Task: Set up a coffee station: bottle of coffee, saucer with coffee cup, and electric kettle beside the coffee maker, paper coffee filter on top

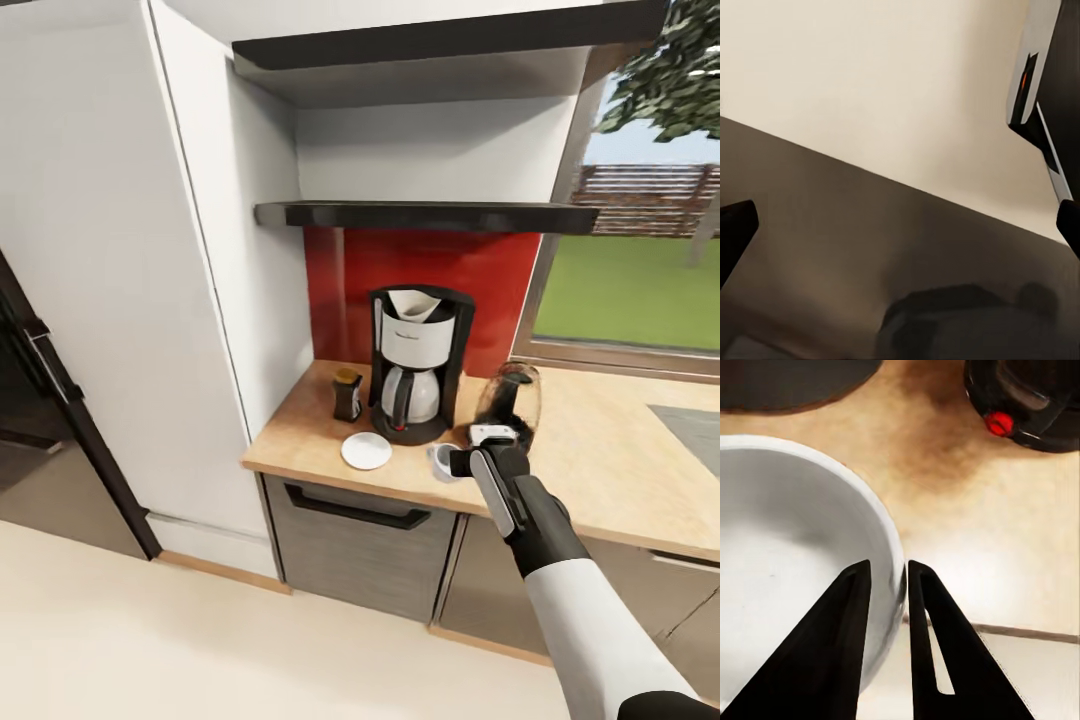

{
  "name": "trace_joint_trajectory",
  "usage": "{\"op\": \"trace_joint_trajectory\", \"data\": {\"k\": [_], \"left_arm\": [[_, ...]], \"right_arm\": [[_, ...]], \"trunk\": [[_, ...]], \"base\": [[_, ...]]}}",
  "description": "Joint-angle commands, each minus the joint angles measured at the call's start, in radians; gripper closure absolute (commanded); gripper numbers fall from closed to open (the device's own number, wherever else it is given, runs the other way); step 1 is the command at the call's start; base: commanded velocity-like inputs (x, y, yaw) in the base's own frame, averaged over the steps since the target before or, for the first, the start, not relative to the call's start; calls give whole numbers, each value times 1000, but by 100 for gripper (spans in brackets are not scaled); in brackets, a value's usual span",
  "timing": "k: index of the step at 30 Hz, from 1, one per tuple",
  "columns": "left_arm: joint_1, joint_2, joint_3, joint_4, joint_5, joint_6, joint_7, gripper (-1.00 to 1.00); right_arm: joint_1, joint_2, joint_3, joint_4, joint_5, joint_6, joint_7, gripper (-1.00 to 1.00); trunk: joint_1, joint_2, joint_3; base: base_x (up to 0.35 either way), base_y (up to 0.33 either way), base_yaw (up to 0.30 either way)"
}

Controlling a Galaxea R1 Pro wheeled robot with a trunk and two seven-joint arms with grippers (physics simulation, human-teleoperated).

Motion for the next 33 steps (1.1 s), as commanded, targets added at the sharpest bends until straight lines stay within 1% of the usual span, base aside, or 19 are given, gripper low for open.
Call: {"op": "trace_joint_trajectory", "data": {"k": [1, 6, 12, 33], "left_arm": [[1, -1, 6, -4, -10, 7, -2, -100], [1, 1, 6, -4, -10, 7, -1, -100], [-5, 3, 6, -4, -10, 7, -1, -100], [-13, -1, 5, -3, -12, 5, -1, -100]], "right_arm": [[-1, 0, 1, -1, -12, 2, -7, 100], [-1, 0, 1, 3, -12, 2, -7, 100], [-1, 0, 1, 37, -12, 1, -7, 100], [-1, -1, 1, 44, -10, 1, -7, 100]], "trunk": [[1, -2, -2], [1, -2, -2], [1, -2, -2], [1, -2, -2]], "base": [[0, 306, 51], [0, 307, 16], [72, 305, 2], [204, 291, -1]]}}
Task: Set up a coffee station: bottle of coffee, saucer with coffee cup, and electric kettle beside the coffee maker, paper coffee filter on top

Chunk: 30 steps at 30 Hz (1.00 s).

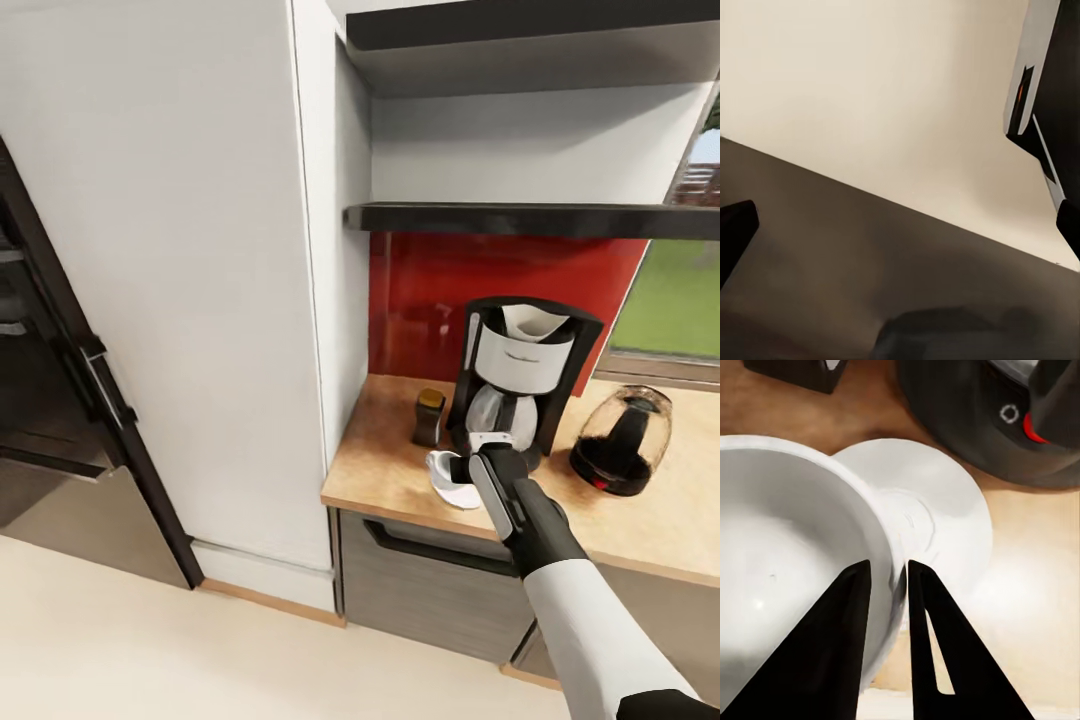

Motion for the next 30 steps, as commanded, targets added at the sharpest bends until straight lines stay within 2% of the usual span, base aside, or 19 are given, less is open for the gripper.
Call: {"op": "trace_joint_trajectory", "data": {"k": [1, 10, 22, 30], "left_arm": [[1, -1, 6, -4, -10, 7, -1, -100], [1, 0, 6, -4, -10, 7, -1, -100], [2, 1, 6, -2, -12, 7, -1, -100], [2, 1, 6, -2, -10, 7, -2, -100]], "right_arm": [[-1, 0, 1, -1, -12, 2, -7, 100], [-1, 0, 1, -1, -12, 2, -7, 100], [-1, 0, 0, 5, -8, 3, -10, 100], [-1, 0, 0, 19, -7, 2, -11, 100]], "trunk": [[1, -2, -2], [1, -2, -2], [1, -2, -2], [1, -2, -2]], "base": [[217, 281, -48], [82, 93, -202], [2, 2, -32], [1, 0, -246]]}}
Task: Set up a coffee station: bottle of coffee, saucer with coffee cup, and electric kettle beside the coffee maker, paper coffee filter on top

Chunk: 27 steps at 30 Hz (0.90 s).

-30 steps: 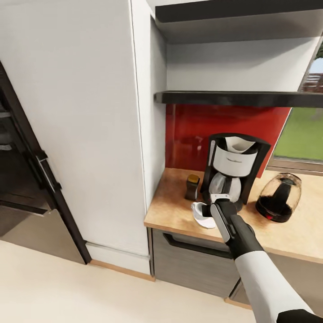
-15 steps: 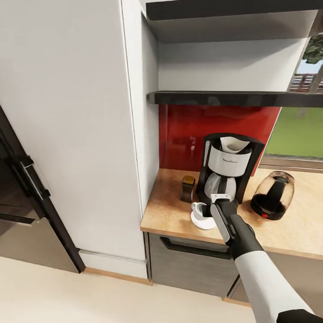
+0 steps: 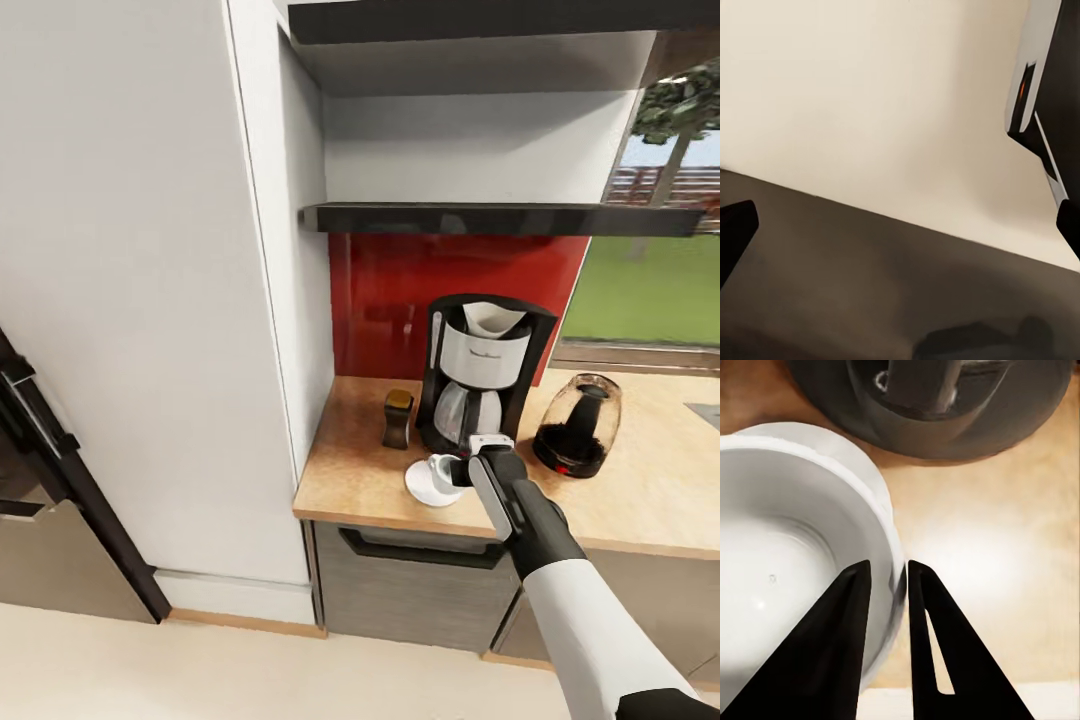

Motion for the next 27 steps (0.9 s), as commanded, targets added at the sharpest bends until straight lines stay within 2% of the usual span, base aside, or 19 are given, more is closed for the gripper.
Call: {"op": "trace_joint_trajectory", "data": {"k": [1, 11, 21, 27], "left_arm": [[1, -1, 6, -4, -10, 7, -1, -100], [1, -1, 4, -3, -12, 7, -1, -100], [1, -1, 1, 2, -13, 7, -1, -100], [1, -1, 1, 3, -13, 7, -1, -100]], "right_arm": [[-1, 0, 1, 0, -12, 2, -7, 100], [-1, -2, 1, 1, -10, 2, -7, 100], [-1, -2, 1, 4, -10, 1, -6, 100], [-1, -2, 1, 46, -11, 0, -6, 100]], "trunk": [[1, -2, -2], [1, -2, -2], [1, -2, -2], [1, -2, -2]], "base": [[32, 0, -234], [69, 3, -48], [117, 77, -1], [7, 4, 0]]}}
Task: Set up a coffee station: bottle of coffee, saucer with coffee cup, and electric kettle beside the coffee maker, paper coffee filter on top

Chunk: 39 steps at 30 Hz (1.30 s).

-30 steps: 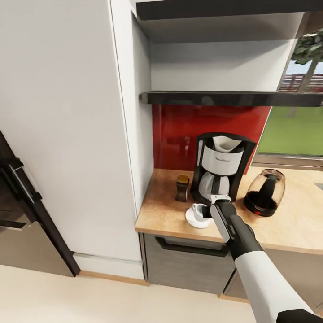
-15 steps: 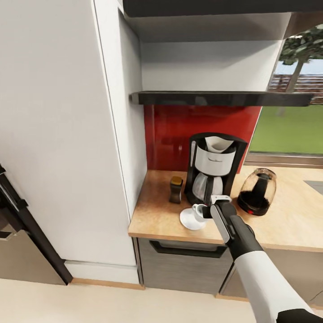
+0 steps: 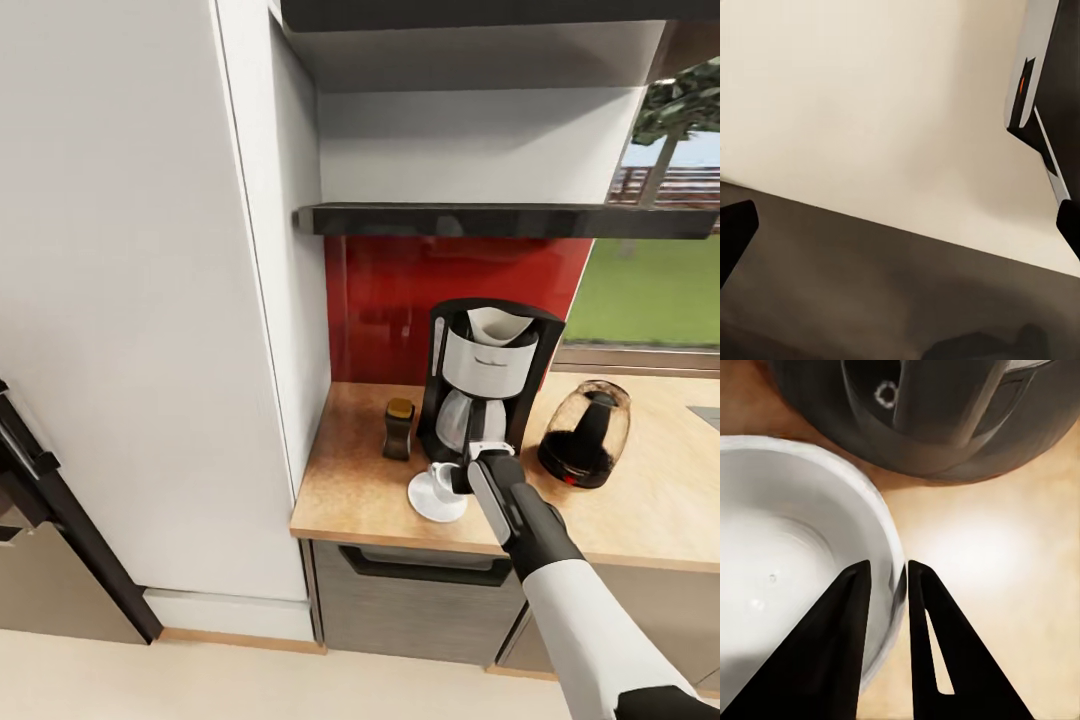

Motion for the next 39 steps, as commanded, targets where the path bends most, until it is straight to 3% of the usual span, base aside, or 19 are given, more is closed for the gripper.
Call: {"op": "trace_joint_trajectory", "data": {"k": [1, 39], "left_arm": [[1, -1, 6, -4, -10, 7, -1, -100], [1, -1, 5, 0, -12, 9, -1, -100]], "right_arm": [[-1, 0, 1, 2, -12, 2, -7, 100], [-1, -6, 0, 71, -11, 2, -7, 100]], "trunk": [[1, -2, -2], [1, -2, -2]], "base": [[1, 1, 0], [28, 14, 0]]}}
